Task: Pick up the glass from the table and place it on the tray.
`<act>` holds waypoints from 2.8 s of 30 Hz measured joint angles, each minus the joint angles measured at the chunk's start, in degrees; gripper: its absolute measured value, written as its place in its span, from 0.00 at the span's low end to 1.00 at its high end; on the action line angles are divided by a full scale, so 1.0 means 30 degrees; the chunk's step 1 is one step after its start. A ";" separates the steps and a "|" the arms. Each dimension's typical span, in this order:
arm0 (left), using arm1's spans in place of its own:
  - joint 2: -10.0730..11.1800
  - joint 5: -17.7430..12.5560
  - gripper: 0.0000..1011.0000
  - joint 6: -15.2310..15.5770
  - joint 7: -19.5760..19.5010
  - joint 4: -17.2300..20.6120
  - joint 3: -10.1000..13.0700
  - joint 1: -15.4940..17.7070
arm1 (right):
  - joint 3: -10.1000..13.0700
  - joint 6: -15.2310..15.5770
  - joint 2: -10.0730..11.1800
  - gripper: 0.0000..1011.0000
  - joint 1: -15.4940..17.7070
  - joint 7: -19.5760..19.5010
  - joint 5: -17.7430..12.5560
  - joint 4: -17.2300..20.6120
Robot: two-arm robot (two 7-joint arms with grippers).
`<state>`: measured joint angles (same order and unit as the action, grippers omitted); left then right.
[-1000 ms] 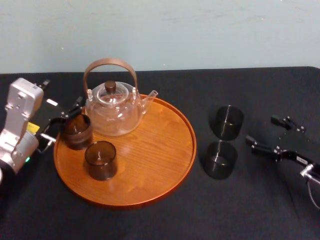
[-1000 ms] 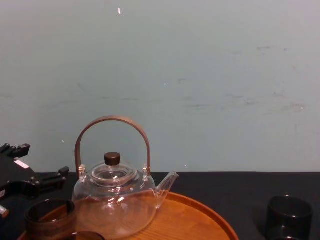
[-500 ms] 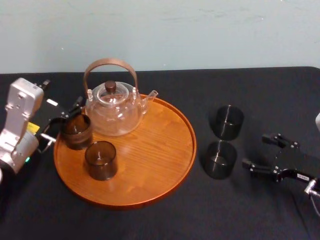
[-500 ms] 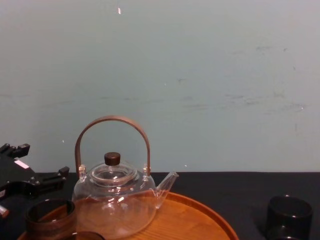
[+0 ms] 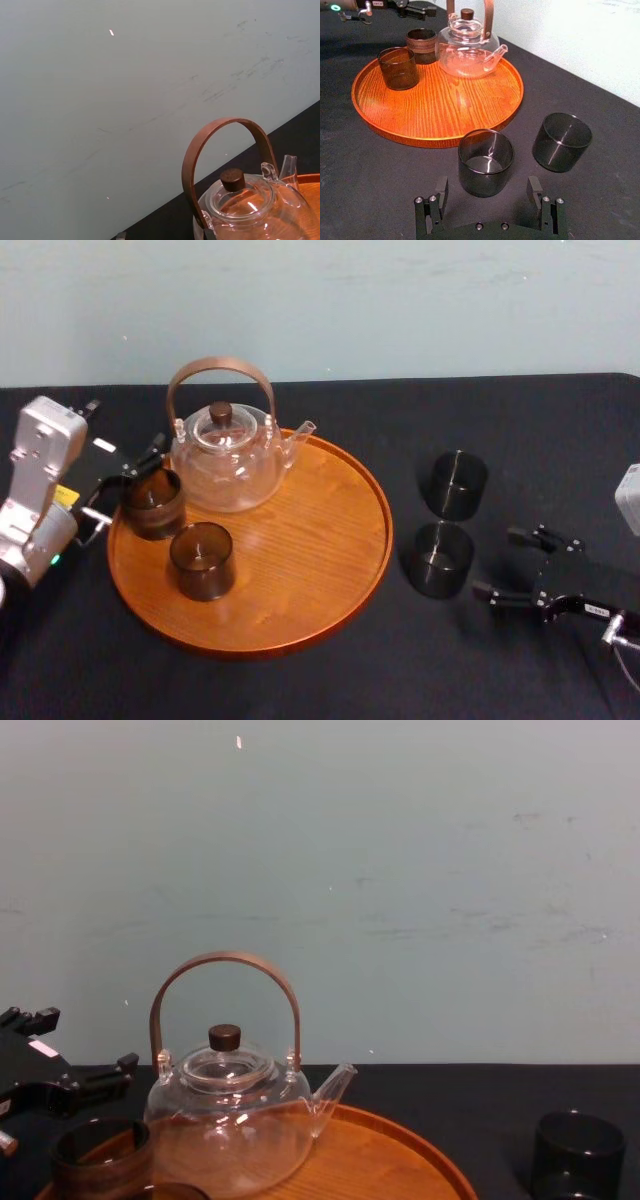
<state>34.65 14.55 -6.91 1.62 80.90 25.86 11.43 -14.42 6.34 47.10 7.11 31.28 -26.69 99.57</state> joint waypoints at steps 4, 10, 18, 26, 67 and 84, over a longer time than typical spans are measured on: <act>0.0000 0.0000 0.99 0.0000 0.0000 -0.0001 0.0001 0.0000 | -0.0237 0.0255 -0.0052 0.99 -0.0229 0.0036 0.0152 -0.0072; 0.0000 0.0001 0.99 0.0000 0.0001 0.0000 0.0000 0.0000 | -0.0582 0.0662 -0.0222 0.99 -0.0661 -0.0021 0.0363 -0.0268; 0.0000 0.0000 0.99 0.0000 0.0000 -0.0001 0.0000 0.0001 | -0.1205 0.1349 -0.0703 0.99 -0.1573 -0.0156 0.0670 -0.0792; 0.0000 0.0000 0.99 0.0000 0.0001 0.0000 0.0001 0.0000 | -0.1797 0.1693 -0.1052 0.99 -0.2313 -0.0021 0.0846 -0.1205; -0.0001 0.0000 0.99 -0.0001 0.0000 0.0000 0.0001 0.0000 | -0.3306 0.2198 -0.2154 0.99 -0.4449 0.0042 0.1634 -0.2450; 0.0000 0.0000 0.99 0.0000 0.0001 -0.0001 0.0001 0.0000 | -0.3252 0.2185 -0.2123 0.90 -0.4402 0.0047 0.1567 -0.2447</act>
<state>34.65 14.55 -6.91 1.62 80.90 25.86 11.43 -24.17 12.89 40.73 -6.10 31.42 -21.99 92.22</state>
